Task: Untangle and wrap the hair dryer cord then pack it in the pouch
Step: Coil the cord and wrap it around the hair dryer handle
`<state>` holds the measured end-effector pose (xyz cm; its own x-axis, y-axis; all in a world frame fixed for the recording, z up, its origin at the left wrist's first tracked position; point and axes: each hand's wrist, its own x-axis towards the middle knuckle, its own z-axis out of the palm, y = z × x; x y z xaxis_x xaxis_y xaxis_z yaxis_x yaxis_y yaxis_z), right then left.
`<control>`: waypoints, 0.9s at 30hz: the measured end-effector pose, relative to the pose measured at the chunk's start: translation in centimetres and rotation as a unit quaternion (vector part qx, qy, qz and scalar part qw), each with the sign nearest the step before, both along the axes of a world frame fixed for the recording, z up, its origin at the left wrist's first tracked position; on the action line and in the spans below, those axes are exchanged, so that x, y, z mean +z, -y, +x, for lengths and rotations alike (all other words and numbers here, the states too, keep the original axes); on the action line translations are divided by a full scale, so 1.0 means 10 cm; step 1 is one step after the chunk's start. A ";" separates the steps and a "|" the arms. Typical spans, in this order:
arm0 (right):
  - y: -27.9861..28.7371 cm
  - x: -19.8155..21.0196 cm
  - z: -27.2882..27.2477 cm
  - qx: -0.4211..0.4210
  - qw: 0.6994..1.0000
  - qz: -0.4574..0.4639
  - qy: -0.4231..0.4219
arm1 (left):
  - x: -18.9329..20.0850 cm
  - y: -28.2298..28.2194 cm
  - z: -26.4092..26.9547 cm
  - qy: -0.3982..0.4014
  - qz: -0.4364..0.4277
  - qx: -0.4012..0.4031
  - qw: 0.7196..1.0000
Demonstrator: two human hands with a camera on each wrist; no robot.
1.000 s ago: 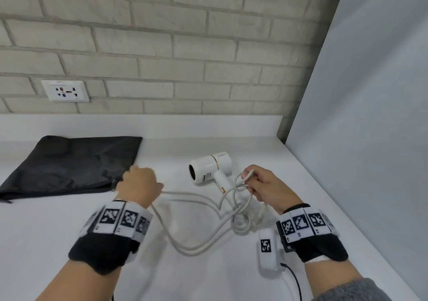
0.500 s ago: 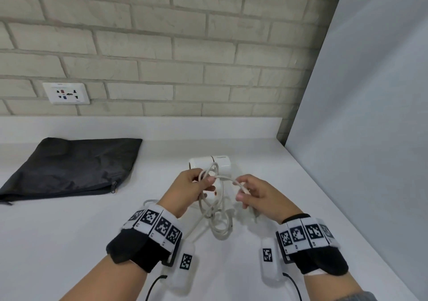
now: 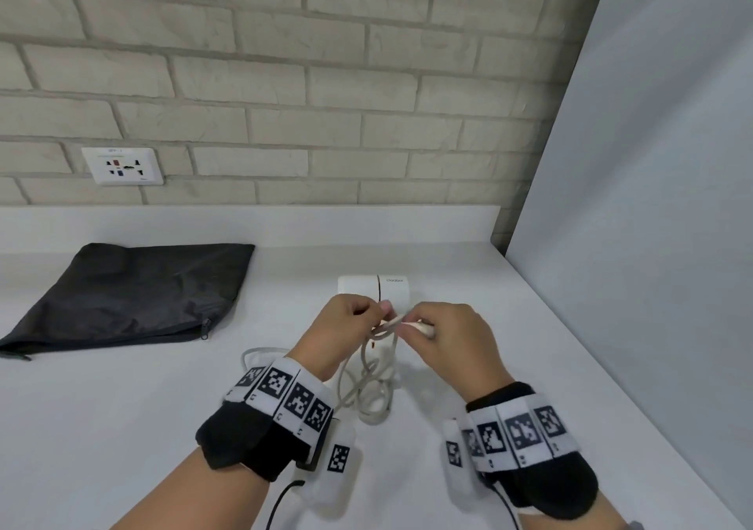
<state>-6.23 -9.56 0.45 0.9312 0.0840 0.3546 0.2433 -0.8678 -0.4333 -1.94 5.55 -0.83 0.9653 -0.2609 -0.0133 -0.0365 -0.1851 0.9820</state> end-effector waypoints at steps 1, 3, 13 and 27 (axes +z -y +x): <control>-0.08 -0.01 0.01 -0.018 1.000 -0.013 0.008 | 0.04 0.02 -0.02 0.006 -0.004 -0.009 1.000; -0.16 -0.05 0.03 -0.035 0.998 0.046 -0.008 | 0.10 0.03 -0.03 0.019 -0.002 -0.036 0.999; -0.04 -0.02 -0.01 0.139 0.880 0.422 -0.167 | 0.18 -0.18 -0.10 0.011 0.007 -0.107 0.994; -0.21 -0.18 0.09 0.143 0.903 0.382 -0.138 | 0.10 -0.19 -0.14 -0.066 -0.081 -0.145 0.984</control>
